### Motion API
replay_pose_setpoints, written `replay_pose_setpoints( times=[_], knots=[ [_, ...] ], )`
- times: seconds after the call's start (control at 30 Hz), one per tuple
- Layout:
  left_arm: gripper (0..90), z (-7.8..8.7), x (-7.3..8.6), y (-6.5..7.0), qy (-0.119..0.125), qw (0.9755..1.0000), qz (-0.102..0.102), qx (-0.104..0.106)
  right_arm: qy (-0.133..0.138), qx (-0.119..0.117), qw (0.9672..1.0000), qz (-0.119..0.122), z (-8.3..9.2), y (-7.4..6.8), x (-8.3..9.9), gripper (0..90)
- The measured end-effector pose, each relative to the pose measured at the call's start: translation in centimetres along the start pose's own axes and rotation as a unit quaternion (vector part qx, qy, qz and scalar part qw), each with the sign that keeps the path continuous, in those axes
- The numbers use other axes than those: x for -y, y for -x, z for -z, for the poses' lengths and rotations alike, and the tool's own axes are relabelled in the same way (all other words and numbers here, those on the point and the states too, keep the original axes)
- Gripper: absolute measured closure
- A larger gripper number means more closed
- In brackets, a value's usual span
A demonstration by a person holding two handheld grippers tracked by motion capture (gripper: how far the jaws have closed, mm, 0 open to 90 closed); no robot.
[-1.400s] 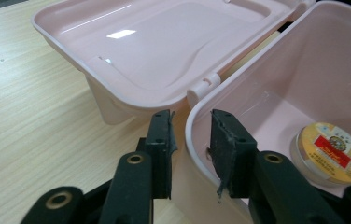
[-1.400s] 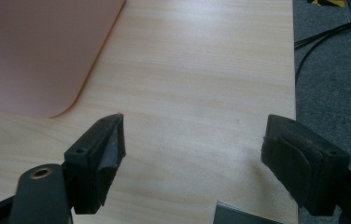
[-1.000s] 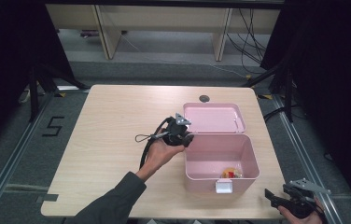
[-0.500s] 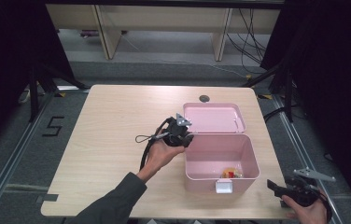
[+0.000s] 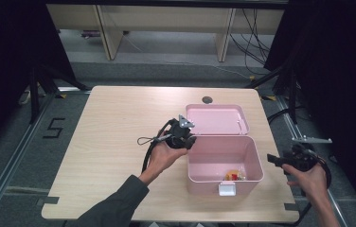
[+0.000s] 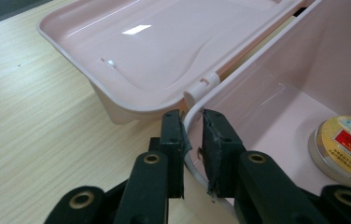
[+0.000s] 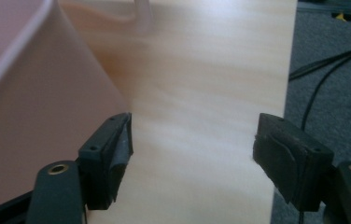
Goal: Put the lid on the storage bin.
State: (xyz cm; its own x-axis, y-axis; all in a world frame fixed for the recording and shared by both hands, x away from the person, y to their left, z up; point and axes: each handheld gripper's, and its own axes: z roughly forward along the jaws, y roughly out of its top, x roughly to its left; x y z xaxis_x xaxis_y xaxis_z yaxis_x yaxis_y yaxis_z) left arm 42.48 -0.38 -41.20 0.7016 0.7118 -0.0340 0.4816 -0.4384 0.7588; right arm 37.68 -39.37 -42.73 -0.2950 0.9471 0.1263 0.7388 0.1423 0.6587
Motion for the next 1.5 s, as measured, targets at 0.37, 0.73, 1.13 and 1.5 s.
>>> replay_pose_setpoints(
  times=[0.37, 0.73, 1.13, 1.5],
  knots=[
    [78.3, 0.0, 0.0, 0.0, 0.002, 1.0000, 0.003, 0.001, -0.016, -0.005, 0.9999, -0.004, -1.1, -0.7, -6.7, 38.1],
    [78.3, 0.0, 0.1, -0.1, 0.005, 1.0000, 0.001, 0.002, -0.026, -0.003, 0.9995, 0.018, -2.9, -1.6, -11.8, 49.5],
    [78.2, 0.0, 0.1, 0.0, 0.004, 1.0000, 0.001, -0.001, -0.064, 0.011, 0.9979, 0.005, -5.6, -2.8, -14.1, 56.8],
    [78.2, 0.0, 0.2, -0.1, 0.008, 1.0000, 0.000, -0.001, -0.075, 0.018, 0.9969, 0.010, -8.3, -3.4, -15.7, 66.8]
  ],
)
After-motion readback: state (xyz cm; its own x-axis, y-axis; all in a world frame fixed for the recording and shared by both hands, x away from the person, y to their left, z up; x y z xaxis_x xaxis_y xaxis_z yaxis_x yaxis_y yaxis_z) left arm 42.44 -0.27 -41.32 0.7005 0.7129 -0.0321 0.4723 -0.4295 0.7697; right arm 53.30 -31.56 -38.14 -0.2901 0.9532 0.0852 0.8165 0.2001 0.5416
